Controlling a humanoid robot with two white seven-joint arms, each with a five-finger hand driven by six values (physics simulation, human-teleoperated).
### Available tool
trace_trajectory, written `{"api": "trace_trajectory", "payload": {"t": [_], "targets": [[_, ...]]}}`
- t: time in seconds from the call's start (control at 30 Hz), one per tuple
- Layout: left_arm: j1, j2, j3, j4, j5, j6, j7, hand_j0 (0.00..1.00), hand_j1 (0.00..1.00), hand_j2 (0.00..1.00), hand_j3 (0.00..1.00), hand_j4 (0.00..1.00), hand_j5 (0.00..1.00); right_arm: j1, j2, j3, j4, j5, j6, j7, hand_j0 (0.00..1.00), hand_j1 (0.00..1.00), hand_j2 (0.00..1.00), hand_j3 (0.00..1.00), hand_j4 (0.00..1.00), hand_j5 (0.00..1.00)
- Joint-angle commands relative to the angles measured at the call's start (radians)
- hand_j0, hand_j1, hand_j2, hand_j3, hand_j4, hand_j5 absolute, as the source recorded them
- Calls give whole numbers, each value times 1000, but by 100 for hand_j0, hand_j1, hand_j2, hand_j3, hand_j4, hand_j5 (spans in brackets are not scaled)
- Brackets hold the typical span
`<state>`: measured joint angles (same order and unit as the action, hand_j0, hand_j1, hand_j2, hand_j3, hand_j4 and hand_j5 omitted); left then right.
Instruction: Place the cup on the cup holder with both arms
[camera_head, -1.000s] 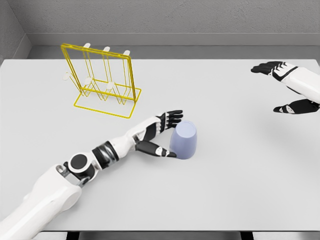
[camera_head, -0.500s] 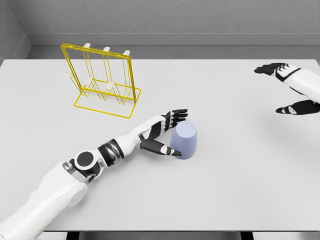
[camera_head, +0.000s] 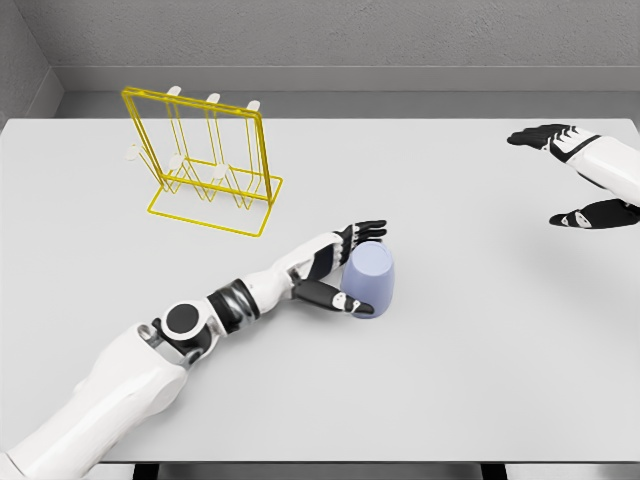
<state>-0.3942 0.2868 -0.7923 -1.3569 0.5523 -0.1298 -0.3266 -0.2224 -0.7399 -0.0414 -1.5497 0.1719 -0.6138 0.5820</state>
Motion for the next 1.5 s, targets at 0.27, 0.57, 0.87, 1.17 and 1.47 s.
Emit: {"api": "trace_trajectory", "payload": {"t": [0.27, 0.57, 0.87, 1.17, 1.47], "targets": [[2, -1, 7, 5, 14, -4, 1, 64, 64, 64, 64, 64, 64, 0, 1, 0, -1, -8, 3, 1, 100, 100, 100, 100, 100, 100], [11, -1, 44, -7, 17, -11, 1, 62, 62, 62, 62, 62, 62, 0, 1, -5, 5, -6, 3, 1, 100, 100, 100, 100, 100, 100], [12, 9, 104, -88, 18, -11, 1, 62, 62, 62, 62, 62, 62, 2, 1, -5, 2, -8, 3, -1, 100, 100, 100, 100, 100, 100], [14, 38, 139, -182, 20, -13, 1, 63, 63, 63, 63, 63, 63, 0, 4, -5, 0, -8, 3, -1, 100, 100, 100, 100, 100, 100], [60, 118, 225, -303, 23, -11, 1, 63, 63, 63, 63, 63, 63, 0, 5, -5, 2, -8, 3, -1, 100, 100, 100, 100, 100, 100]]}}
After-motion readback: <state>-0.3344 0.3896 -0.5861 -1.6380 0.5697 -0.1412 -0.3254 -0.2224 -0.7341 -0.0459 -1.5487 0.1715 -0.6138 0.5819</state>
